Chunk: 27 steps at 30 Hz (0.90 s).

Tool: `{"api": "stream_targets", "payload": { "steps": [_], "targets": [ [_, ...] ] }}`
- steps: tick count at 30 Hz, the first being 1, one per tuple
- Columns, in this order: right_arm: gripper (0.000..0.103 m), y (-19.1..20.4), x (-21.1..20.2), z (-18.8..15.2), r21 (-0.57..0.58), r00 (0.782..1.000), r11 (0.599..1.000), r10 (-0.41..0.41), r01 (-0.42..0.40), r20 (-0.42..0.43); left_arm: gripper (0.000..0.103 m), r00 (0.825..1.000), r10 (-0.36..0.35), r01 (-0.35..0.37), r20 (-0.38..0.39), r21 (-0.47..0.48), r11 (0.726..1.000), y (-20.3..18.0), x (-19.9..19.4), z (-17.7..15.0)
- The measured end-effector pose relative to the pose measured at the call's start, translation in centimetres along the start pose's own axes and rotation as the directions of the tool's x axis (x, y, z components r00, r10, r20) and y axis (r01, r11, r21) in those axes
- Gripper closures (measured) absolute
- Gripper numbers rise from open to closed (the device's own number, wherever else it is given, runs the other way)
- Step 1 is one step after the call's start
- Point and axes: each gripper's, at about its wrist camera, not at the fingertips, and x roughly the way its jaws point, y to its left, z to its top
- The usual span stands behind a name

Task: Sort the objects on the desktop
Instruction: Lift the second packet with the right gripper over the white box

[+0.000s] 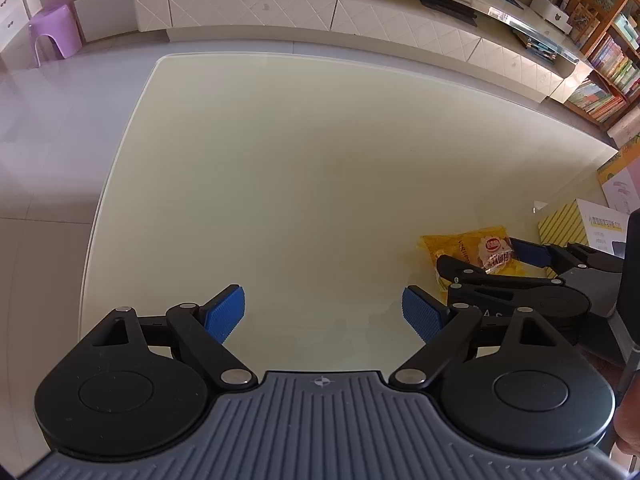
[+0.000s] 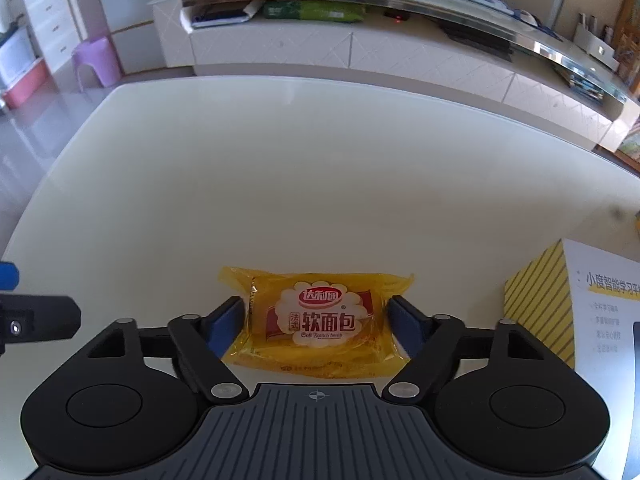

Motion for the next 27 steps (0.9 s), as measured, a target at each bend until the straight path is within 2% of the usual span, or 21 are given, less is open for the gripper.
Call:
{"api": "stream_targets", "payload": {
  "steps": [1, 3, 13, 19, 22, 24, 27],
  "targets": [
    [0.001, -0.1, -0.3, 0.0, 0.014, 1.0, 1.0, -0.007, 0.006, 0.021, 0.0, 1.0, -0.001, 0.001, -0.001, -0.001, 1.0, 0.0, 0.0, 0.0],
    [0.0, -0.4, -0.4, 0.1, 0.021, 1.0, 1.0, 0.002, -0.002, 0.028, 0.0, 1.0, -0.001, 0.001, -0.002, -0.002, 1.0, -0.1, 0.0, 0.0],
    [0.0, -0.9, 2.1, 0.0, 0.057, 0.993, 0.997, 0.052, -0.047, -0.106, 0.0, 1.0, -0.001, 0.001, -0.001, -0.002, 1.0, -0.2, 0.1, -0.1],
    [0.002, -0.6, 2.9, 0.3, 0.043, 0.988, 0.998, 0.055, -0.049, -0.143, 0.0, 1.0, 0.0, 0.0, -0.007, -0.013, 1.0, 0.0, 0.2, -0.2],
    [0.007, -0.5, 2.8, 0.5, 0.03, 0.988, 0.999, 0.048, -0.044, -0.146, 0.0, 1.0, -0.001, 0.001, -0.006, -0.015, 1.0, -0.1, 0.1, -0.3],
    [0.017, -0.6, 2.6, 0.6, 0.027, 0.989, 0.999, 0.045, -0.042, -0.139, 0.0, 1.0, -0.003, 0.003, -0.005, -0.017, 1.0, -0.2, 0.0, -0.3],
    [0.024, -0.6, 2.3, 0.6, 0.019, 0.99, 0.999, 0.051, -0.049, -0.134, 0.0, 1.0, -0.005, 0.005, -0.003, -0.018, 1.0, -0.3, -0.1, -0.4]
  ]
}}
